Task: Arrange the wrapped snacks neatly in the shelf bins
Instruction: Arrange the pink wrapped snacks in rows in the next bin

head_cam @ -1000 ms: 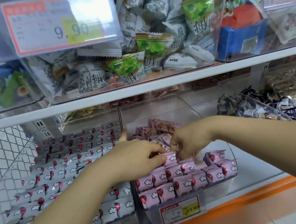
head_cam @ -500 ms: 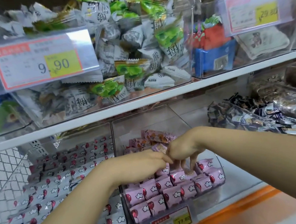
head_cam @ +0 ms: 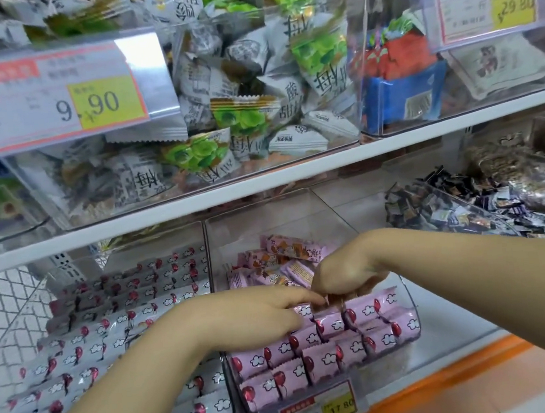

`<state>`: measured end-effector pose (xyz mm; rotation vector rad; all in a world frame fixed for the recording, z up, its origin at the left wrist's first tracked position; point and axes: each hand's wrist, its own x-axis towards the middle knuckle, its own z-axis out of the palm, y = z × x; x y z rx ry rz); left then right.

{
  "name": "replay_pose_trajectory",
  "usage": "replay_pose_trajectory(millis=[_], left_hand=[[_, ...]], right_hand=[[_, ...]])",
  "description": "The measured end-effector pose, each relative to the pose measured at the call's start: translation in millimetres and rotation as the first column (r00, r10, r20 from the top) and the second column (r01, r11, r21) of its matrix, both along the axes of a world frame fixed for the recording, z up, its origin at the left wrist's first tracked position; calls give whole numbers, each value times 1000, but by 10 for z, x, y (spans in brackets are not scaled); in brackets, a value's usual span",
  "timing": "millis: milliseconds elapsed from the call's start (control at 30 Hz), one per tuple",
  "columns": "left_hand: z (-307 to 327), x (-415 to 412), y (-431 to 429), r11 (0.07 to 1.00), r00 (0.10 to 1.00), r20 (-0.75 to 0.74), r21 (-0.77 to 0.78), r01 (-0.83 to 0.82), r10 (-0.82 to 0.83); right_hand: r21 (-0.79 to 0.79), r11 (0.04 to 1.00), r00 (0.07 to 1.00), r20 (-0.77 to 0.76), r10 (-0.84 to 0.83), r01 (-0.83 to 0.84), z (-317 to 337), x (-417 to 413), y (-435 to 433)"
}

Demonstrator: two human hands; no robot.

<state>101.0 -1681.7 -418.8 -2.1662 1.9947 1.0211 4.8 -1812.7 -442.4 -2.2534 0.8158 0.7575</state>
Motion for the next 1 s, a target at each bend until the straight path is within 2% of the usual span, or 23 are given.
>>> replay_pose_trajectory(millis=[67,167,433,667,867,1000], left_hand=[[-36,3,36,1000,1000,-10,-7,5,-5],[-68,28,44,1000,1000,-16,-12,-17,17],[-54,-7,52,1000,1000,-18,-11,-15,15],[-31,-43,103,999,1000,-5,-35,17,-17],[-7,-41,110,999,1000,-28,-37,-1,0],[-5,-33,118,1000,999,-36,-31,4,-5]], right_hand=[[-128,981,989,-2,146,-145,111,-77,47],[-337,881,939,-37,341,-333,324,-273,143],[-430,837,896,124,426,-339,232,-582,199],[-371,885,884,258,389,-281,321,-569,95],[-152,984,880,448,156,-97,303,-257,-173],[-240,958,893,382,239,-154,183,130,-240]])
